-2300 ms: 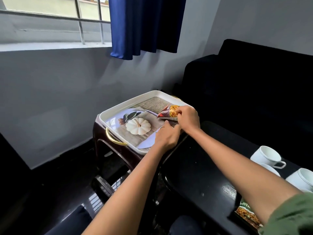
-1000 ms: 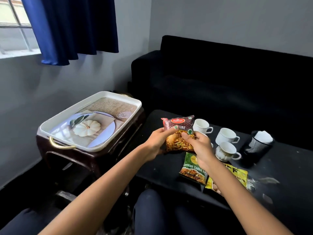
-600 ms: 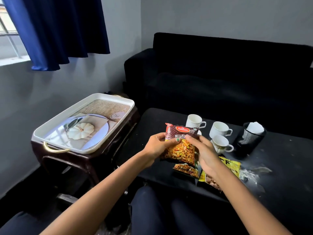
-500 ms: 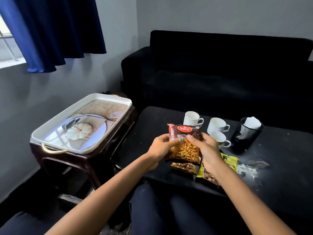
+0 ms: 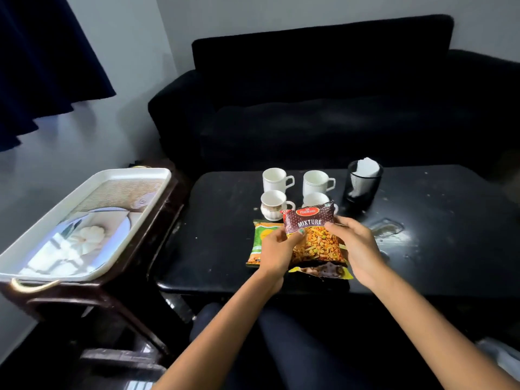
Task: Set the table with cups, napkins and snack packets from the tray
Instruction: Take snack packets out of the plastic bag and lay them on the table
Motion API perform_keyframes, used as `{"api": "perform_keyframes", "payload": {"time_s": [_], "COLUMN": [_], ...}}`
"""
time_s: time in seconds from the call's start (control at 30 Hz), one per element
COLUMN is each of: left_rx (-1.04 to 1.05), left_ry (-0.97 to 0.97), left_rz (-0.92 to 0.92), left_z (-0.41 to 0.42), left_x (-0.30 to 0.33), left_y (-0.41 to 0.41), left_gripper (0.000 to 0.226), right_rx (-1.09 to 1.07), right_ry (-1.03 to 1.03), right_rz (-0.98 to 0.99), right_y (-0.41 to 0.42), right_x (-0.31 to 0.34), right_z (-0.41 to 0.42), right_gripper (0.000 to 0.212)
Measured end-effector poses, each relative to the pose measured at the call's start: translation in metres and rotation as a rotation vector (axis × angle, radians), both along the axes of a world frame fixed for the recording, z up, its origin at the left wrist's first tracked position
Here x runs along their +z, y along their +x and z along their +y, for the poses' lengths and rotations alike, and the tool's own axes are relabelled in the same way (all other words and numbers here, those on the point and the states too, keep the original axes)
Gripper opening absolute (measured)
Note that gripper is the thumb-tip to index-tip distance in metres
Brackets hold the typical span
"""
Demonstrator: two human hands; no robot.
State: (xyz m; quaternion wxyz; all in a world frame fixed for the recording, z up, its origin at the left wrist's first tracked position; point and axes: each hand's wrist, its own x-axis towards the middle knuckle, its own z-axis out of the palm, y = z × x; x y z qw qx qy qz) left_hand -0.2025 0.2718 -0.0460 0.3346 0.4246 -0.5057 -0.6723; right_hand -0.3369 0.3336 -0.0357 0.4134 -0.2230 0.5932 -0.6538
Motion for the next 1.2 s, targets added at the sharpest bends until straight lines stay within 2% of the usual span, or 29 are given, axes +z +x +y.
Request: {"api": "perform_keyframes", "payload": {"time_s": [0.13, 0.23, 0.33, 0.4, 0.53, 0.6, 0.7, 0.73, 0.8, 0.9, 1.0, 1.2], "left_rx": [-0.091, -0.218, -0.303, -0.347, -0.384, -0.376, -0.452, -0.497, -0.602, -0.719, -0.756, -0.740], "left_ry": [-0.015, -0.049, -0.092, -0.112, -0.165, -0.330, -0.684, -0.784, -0.957, -1.051, -1.034, -0.939], "left_rz": [-0.025, -0.030, -0.137, -0.188, -0.269, -0.352, -0.617, -0.706, -0.929, -1.187, -1.206, -1.044], "left_z": [0.015, 0.029, 0.042, 0.046, 0.053, 0.054, 0.050, 0.048, 0.044, 0.041, 0.038, 0.032], "left_x": [0.003, 0.004, 0.003, 0.002, 0.000, -0.005, -0.009, -0.012, -0.019, -0.032, -0.042, -0.046], "left_y": [-0.030, -0.055, -0.078, -0.091, -0.108, -0.112, -0.117, -0.120, -0.124, -0.127, -0.128, -0.129], "left_gripper": [0.024, 0.022, 0.028, 0.033, 0.058, 0.055, 0.054, 0.054, 0.054, 0.056, 0.056, 0.059], "right_rx": [-0.215, -0.330, -0.397, -0.414, -0.315, -0.325, -0.371, -0.350, -0.176, 0.159, 0.197, 0.191], "right_ry": [0.018, 0.036, 0.098, 0.139, 0.282, 0.380, 0.470, 0.448, 0.438, 0.538, 0.585, 0.540], "right_rz": [0.019, 0.016, 0.069, 0.101, 0.226, 0.407, 0.820, 0.935, 1.144, 1.398, 1.418, 1.396], "right_y": [-0.023, -0.045, -0.068, -0.081, -0.098, -0.101, -0.098, -0.096, -0.094, -0.093, -0.094, -0.098], "right_x": [-0.013, -0.023, -0.037, -0.048, -0.063, -0.065, -0.058, -0.056, -0.053, -0.062, -0.073, -0.075], "right_z": [0.016, 0.023, 0.028, 0.030, 0.035, 0.038, 0.041, 0.040, 0.036, 0.032, 0.034, 0.034], "right_gripper": [0.039, 0.036, 0.033, 0.033, 0.032, 0.041, 0.052, 0.052, 0.051, 0.050, 0.050, 0.049]}}
